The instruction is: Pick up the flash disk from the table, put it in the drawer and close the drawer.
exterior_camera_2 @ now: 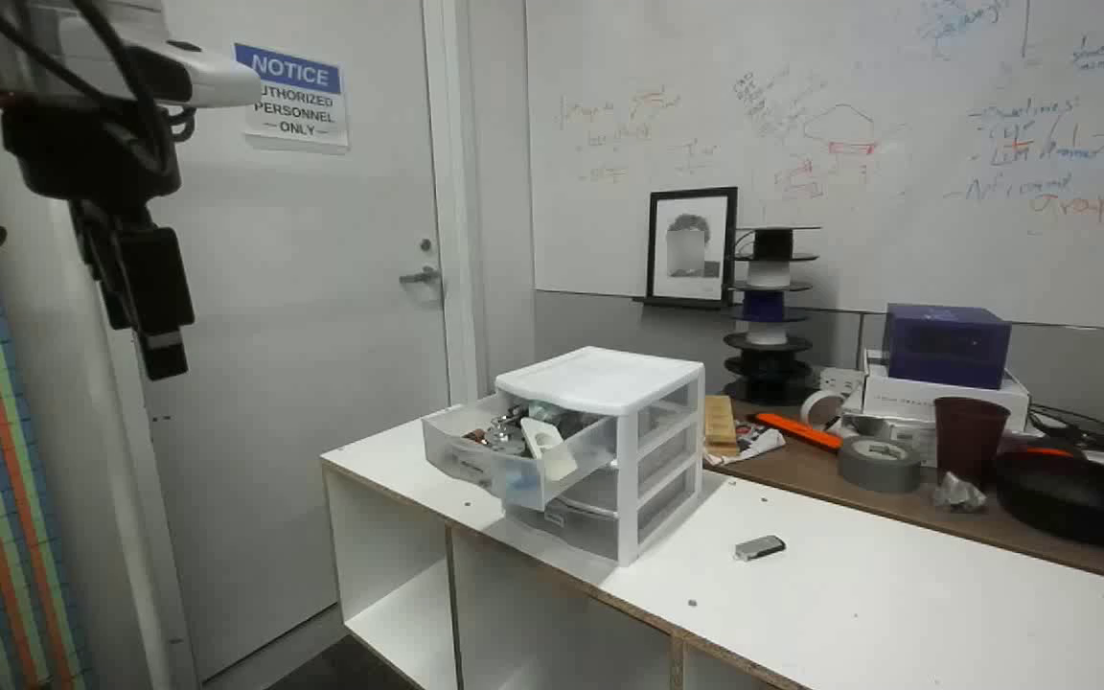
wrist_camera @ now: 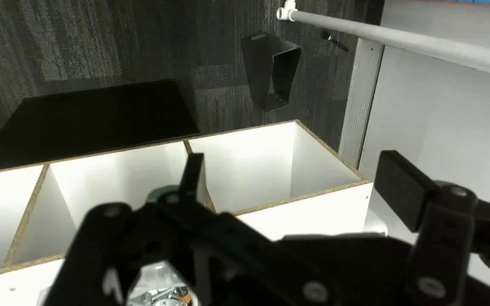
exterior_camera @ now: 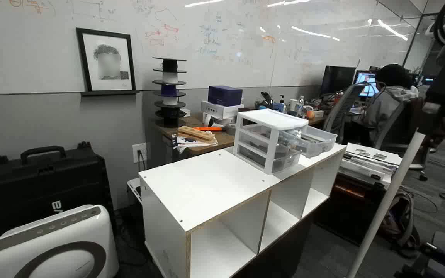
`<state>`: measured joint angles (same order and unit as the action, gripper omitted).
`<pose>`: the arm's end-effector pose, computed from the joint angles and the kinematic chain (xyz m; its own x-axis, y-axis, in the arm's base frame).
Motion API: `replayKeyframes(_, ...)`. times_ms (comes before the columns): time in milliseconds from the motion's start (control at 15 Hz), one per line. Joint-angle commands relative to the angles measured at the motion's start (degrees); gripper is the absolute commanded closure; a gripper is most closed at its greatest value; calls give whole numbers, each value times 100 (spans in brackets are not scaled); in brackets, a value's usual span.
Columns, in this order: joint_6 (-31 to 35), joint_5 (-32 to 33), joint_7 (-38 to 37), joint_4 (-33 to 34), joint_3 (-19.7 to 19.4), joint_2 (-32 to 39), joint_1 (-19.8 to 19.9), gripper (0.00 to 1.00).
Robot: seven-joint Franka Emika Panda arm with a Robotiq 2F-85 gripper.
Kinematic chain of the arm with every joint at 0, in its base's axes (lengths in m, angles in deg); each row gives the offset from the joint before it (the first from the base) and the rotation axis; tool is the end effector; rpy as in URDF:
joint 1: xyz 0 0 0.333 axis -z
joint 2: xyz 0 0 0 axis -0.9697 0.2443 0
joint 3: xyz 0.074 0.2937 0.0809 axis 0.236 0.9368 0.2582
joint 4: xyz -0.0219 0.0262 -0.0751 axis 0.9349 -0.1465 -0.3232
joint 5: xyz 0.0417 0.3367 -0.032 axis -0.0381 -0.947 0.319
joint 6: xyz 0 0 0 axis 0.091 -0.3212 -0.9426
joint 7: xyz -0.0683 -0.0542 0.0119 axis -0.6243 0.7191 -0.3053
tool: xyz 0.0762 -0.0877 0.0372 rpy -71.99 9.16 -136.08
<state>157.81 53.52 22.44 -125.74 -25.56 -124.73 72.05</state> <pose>0.2516 0.0037 0.4414 0.9955 -0.0117 0.0943 0.0115 -0.9703 -0.2417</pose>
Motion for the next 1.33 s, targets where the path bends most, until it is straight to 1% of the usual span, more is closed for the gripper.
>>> replayKeyframes(0,-74,-53,46,-17,62,16,70,0)
replayKeyframes(667,-81,-53,47,-84,65,96,71,0)
replayKeyframes(733,-163,-32,44,-3,30,165,109,0)
replayKeyframes(800,-65,-18,34,61,27,211,152,0)
replayKeyframes(1000,135,-71,-22,520,-72,558,291,0)
replayKeyframes(1267,433,-57,38,1145,-288,1217,504,0)
